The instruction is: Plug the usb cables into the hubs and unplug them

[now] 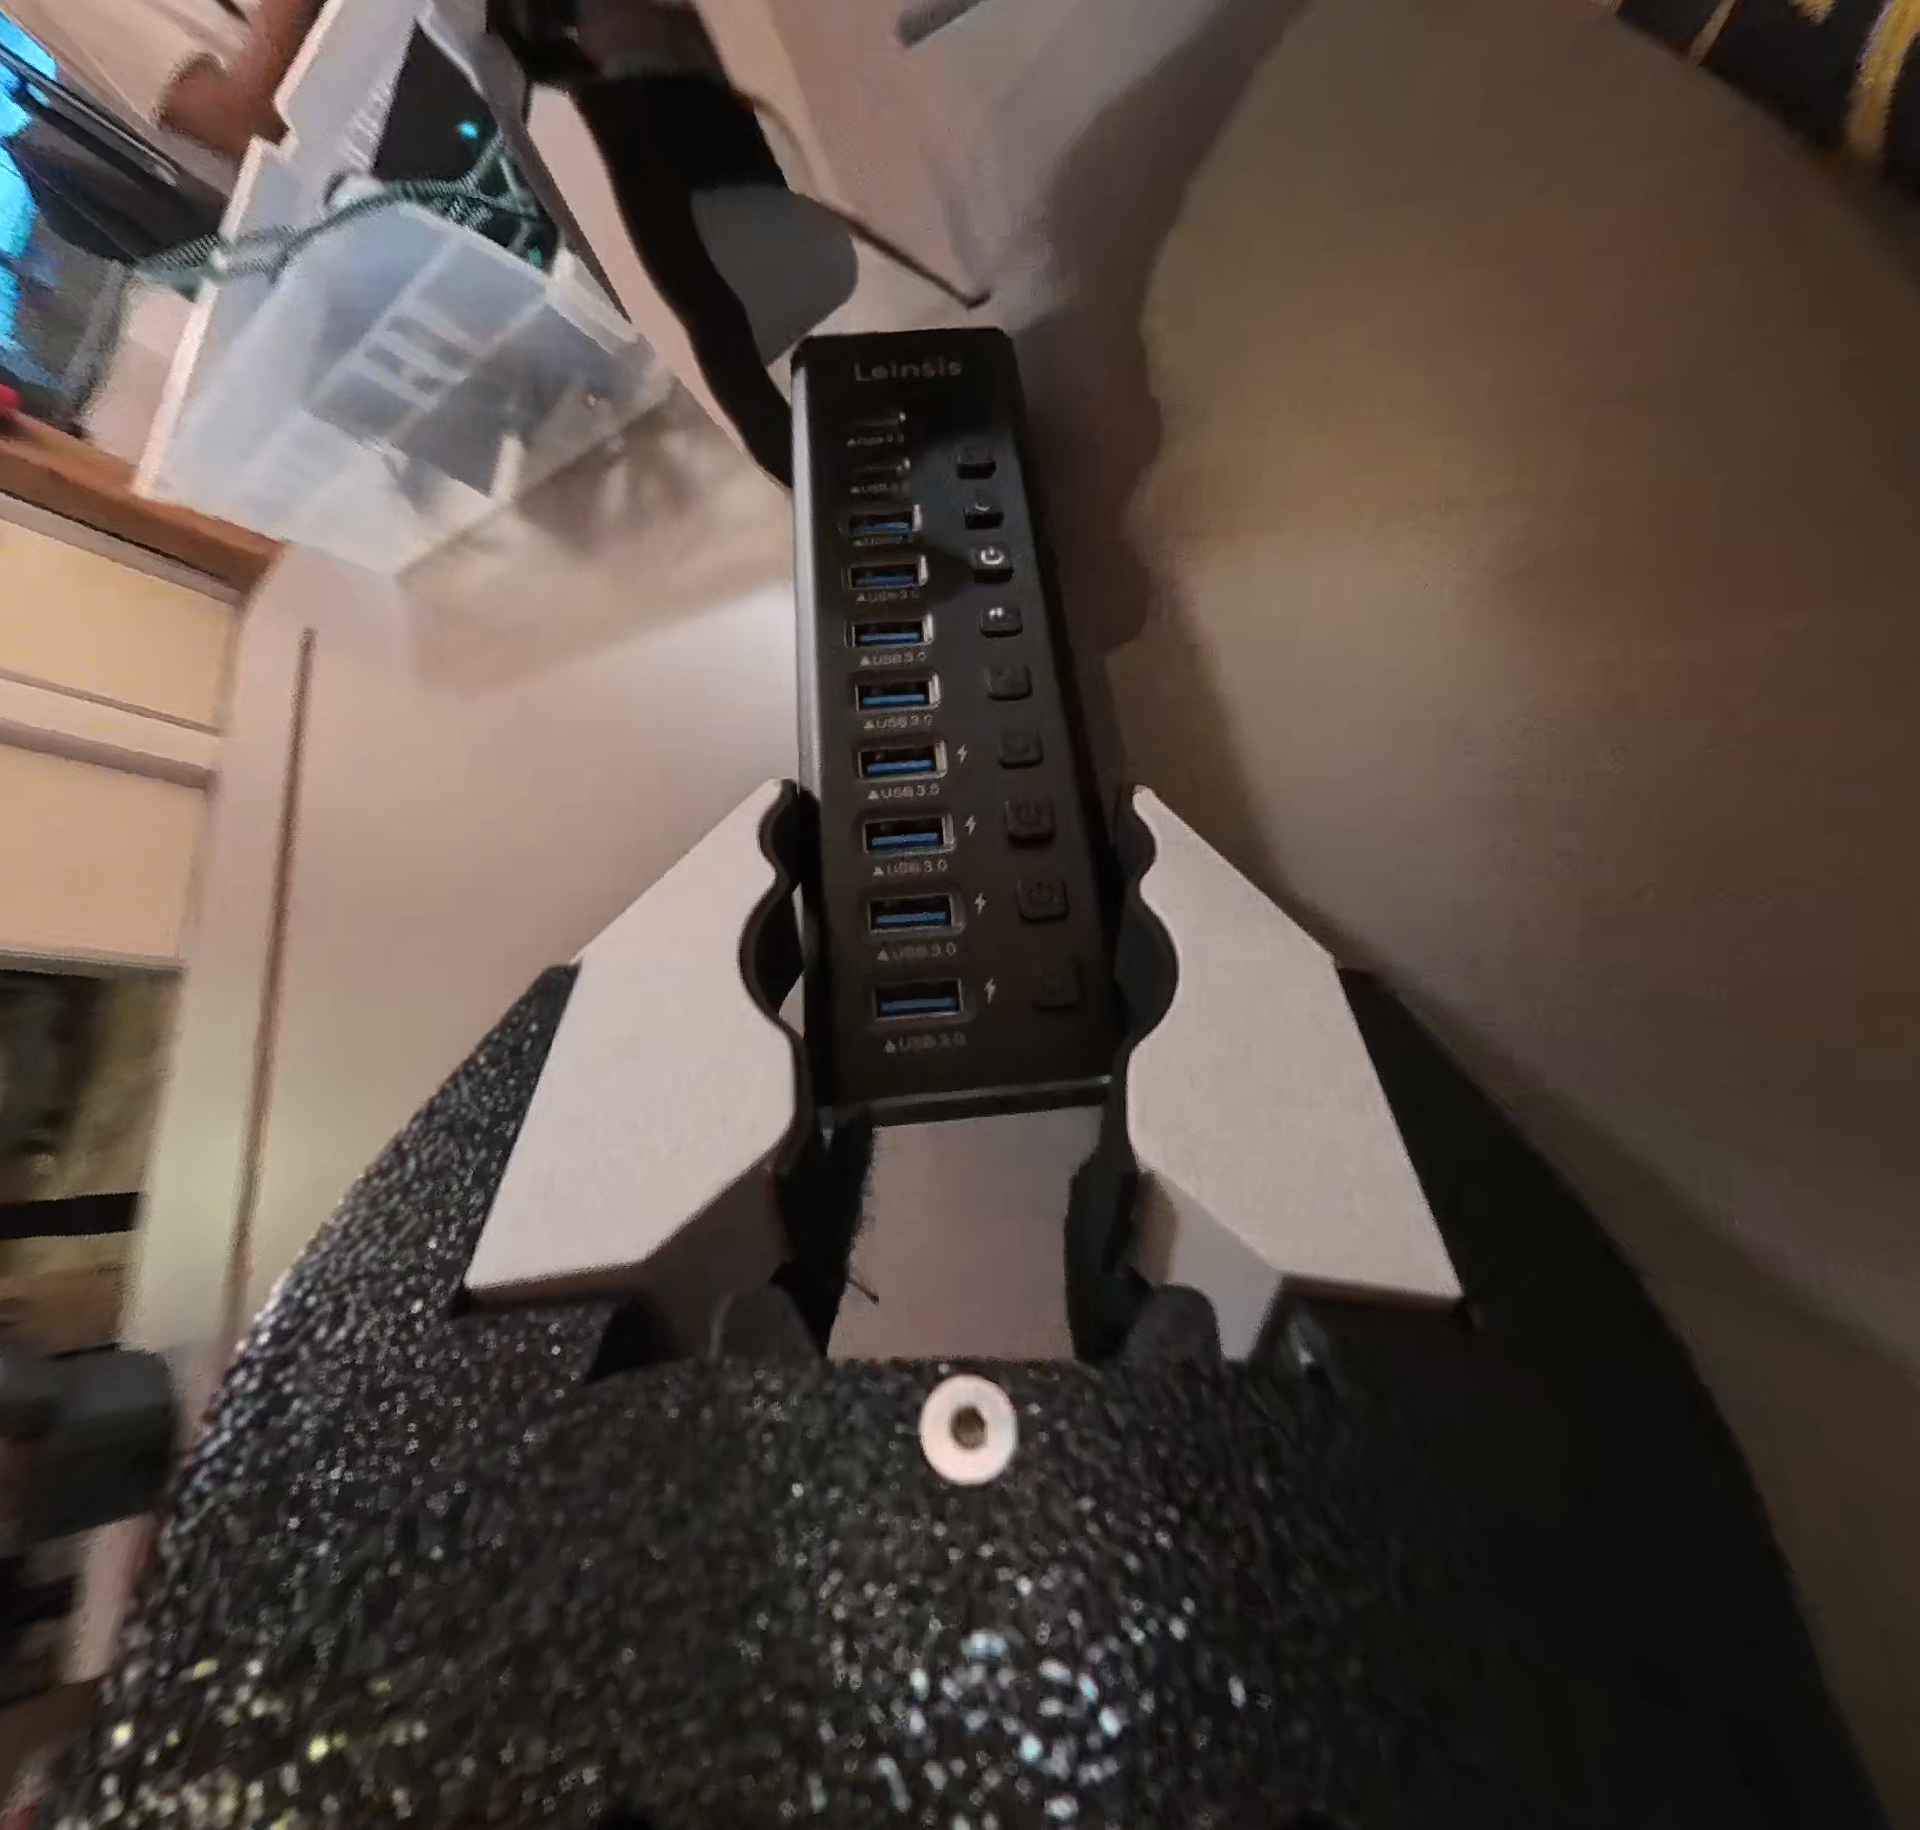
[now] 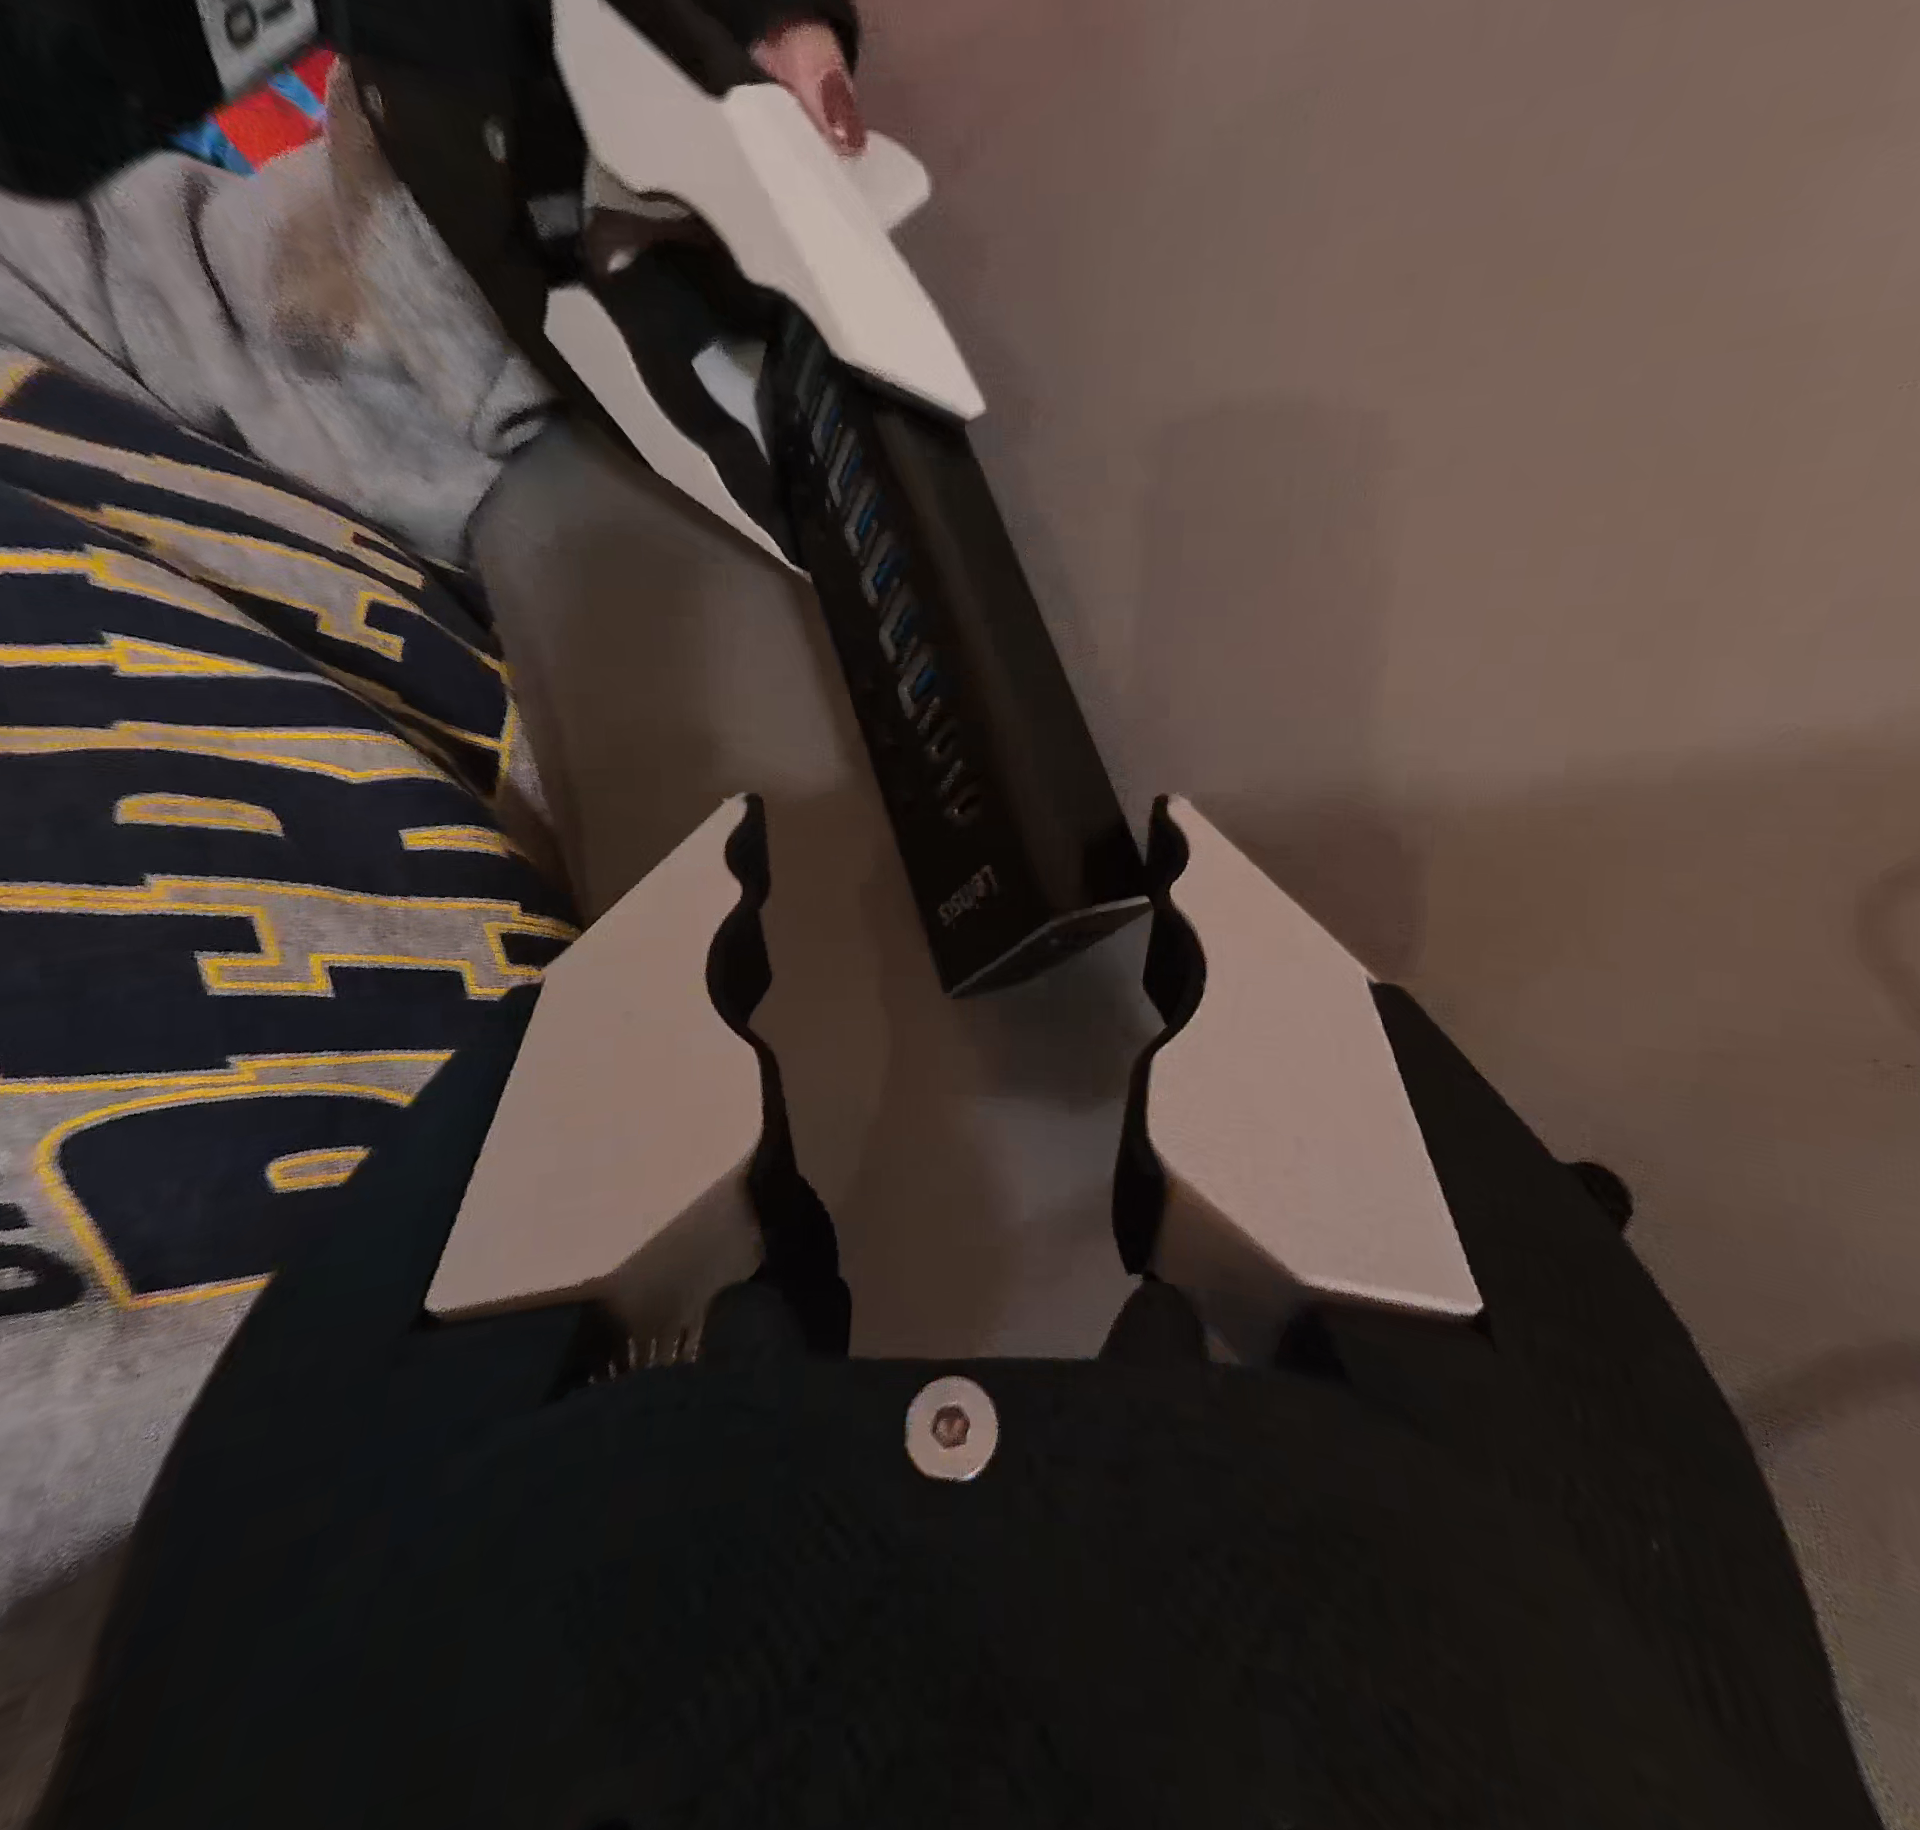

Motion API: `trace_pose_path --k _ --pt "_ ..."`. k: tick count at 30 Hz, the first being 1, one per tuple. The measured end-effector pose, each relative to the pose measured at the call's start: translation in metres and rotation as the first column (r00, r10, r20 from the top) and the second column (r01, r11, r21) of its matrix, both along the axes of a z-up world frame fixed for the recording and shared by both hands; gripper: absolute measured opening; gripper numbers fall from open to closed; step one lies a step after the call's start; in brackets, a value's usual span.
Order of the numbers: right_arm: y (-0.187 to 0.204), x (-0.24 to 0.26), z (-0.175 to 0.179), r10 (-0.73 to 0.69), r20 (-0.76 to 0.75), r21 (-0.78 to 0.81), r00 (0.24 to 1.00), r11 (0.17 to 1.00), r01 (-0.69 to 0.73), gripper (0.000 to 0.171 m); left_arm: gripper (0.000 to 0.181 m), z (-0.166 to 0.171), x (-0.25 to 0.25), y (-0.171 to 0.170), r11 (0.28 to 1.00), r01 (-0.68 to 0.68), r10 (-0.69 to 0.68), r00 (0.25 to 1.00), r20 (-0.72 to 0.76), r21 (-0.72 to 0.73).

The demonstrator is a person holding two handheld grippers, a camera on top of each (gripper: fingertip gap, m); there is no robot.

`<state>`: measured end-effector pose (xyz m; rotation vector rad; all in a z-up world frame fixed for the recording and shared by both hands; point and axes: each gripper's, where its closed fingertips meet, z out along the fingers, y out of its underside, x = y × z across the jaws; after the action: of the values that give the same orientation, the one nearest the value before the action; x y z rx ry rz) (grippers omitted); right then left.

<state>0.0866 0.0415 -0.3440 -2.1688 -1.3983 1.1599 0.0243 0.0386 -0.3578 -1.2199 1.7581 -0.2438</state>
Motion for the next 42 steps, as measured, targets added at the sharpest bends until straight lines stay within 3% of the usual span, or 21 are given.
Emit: trace_pose_path --k 4,9,11,13,18,19,22,23,26,30,33,35,38,42 --pt "-0.007 0.006 -0.007 0.039 0.022 -0.104 0.999 0.994 -0.036 0.061 0.058 0.005 0.005 0.001 0.965 0.039 -0.024 0.998 -0.060 0.261" --pt "-0.017 0.000 -0.013 0.138 0.018 -0.091 0.990 0.987 -0.136 0.050 0.058 0.011 0.011 0.006 0.814 0.091 0.008 0.986 -0.167 0.574" --pt "-0.018 -0.008 -0.004 0.164 -0.018 -0.047 0.986 0.985 -0.165 0.048 0.058 0.011 0.013 0.005 0.794 0.100 0.009 0.984 -0.176 0.600" --pt "-0.020 -0.012 -0.002 0.201 -0.005 -0.005 0.979 0.979 -0.201 0.033 0.058 0.011 0.014 0.005 0.788 0.099 0.014 0.984 -0.177 0.608" --pt "-0.017 -0.010 -0.013 0.238 0.166 0.161 0.957 0.951 -0.264 0.026 0.059 0.011 0.013 0.008 0.757 0.081 0.060 0.980 -0.192 0.648" --pt "-0.015 -0.010 -0.013 0.235 0.195 0.224 0.952 0.934 -0.277 0.026 0.063 0.013 0.013 0.010 0.749 0.068 0.066 0.982 -0.176 0.659" --pt "-0.009 -0.010 0.001 0.202 0.224 0.373 0.953 0.886 -0.275 0.026 0.103 0.038 0.012 0.018 0.775 -0.099 0.117 0.993 0.012 0.624" --pt "-0.005 -0.009 0.011 0.180 0.221 0.429 0.959 0.865 -0.261 0.025 0.105 0.049 0.010 0.019 0.790 -0.156 0.123 0.988 0.096 0.593" --pt "0.024 0.007 0.056 0.058 0.232 0.629 0.971 0.752 -0.195 0.025 0.104 0.077 -0.006 0.029 0.808 -0.301 0.173 0.943 0.285 0.506" --pt "0.085 0.064 0.143 -0.200 0.172 0.822 0.965 0.569 -0.029 0.025 0.100 0.073 -0.024 0.050 0.828 -0.393 0.271 0.905 0.328 0.401" --pt "0.141 0.131 0.186 -0.405 0.191 0.889 0.894 0.458 0.017 0.025 0.097 0.067 -0.026 0.056 0.849 -0.412 0.301 0.892 0.338 0.332" --pt "0.182 0.181 0.193 -0.516 0.263 0.883 0.815 0.470 0.012 0.026 0.097 0.066 -0.026 0.057 0.859 -0.415 0.307 0.886 0.347 0.300" --pt "0.238 0.244 0.176 -0.600 0.411 0.831 0.686 0.556 -0.013 0.026 0.093 0.064 -0.029 0.061 0.860 -0.425 0.322 0.880 0.349 0.280" --pt "0.284 0.288 0.123 -0.562 0.607 0.700 0.562 0.713 -0.043 0.026 0.091 0.061 -0.035 0.068 0.857 -0.450 0.354 0.867 0.351 0.249"
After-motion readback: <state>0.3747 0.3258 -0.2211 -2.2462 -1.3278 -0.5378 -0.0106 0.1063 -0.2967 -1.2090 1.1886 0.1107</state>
